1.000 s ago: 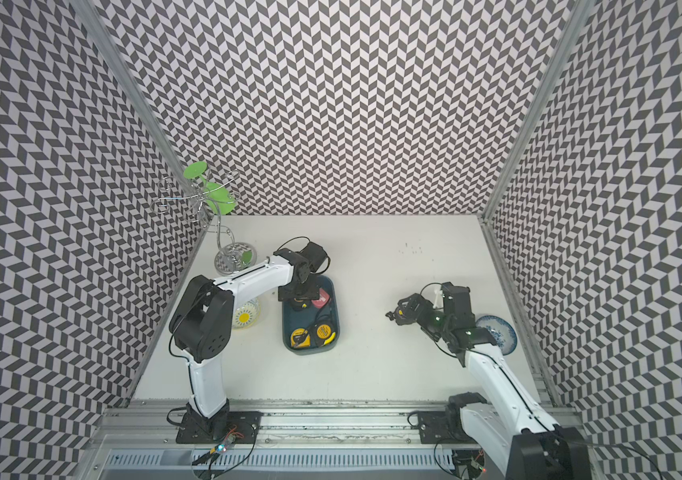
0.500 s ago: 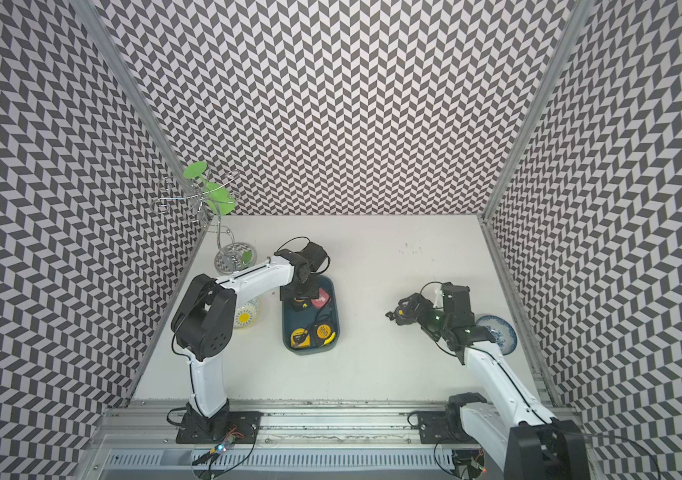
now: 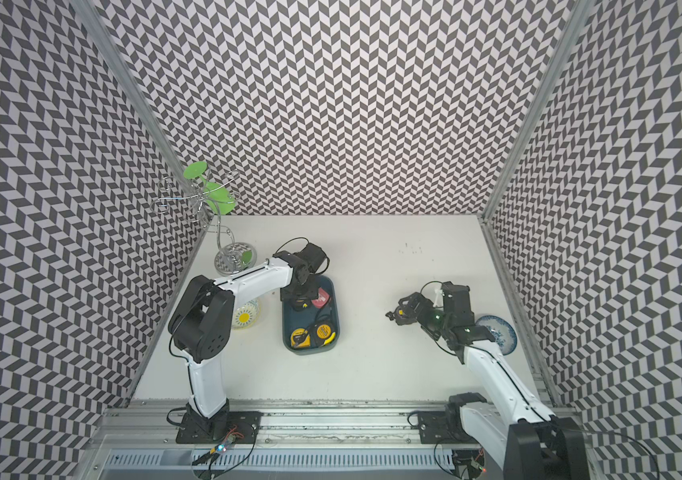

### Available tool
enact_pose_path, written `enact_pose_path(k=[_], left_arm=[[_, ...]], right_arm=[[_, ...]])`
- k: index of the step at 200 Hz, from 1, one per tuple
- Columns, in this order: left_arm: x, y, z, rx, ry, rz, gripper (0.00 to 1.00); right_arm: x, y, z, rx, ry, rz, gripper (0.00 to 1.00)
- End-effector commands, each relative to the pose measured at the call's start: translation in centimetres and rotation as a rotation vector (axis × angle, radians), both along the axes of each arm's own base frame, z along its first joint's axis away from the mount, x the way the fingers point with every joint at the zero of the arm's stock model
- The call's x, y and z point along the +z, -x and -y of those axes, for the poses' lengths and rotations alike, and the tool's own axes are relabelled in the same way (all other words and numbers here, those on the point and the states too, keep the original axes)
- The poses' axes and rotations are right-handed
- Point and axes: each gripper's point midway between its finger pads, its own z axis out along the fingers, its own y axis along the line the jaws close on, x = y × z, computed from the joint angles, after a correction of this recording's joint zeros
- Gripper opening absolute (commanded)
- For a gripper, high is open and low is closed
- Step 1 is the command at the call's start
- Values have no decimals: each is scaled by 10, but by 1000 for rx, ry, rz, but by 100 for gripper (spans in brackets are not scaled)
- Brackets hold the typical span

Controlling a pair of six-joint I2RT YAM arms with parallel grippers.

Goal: Take the tape measure out of the storage box
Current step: Pick up the tape measure from the storage box.

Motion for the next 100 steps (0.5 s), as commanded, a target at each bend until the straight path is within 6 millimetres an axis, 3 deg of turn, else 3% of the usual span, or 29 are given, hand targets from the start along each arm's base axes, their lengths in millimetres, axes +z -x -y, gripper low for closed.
enact_pose_path(k=[1,50,100], left_arm=[[-14,9,-5,21,0,-61,0],[24,-2,-2,21,12,-3,0],[44,-2,-3,21,18,20,0]], right_arm=[[17,-13,-1,0,-15,67,99],[20,-15,-3,13,-25,77,99],[22,-16,-5,20,-32,84,99]])
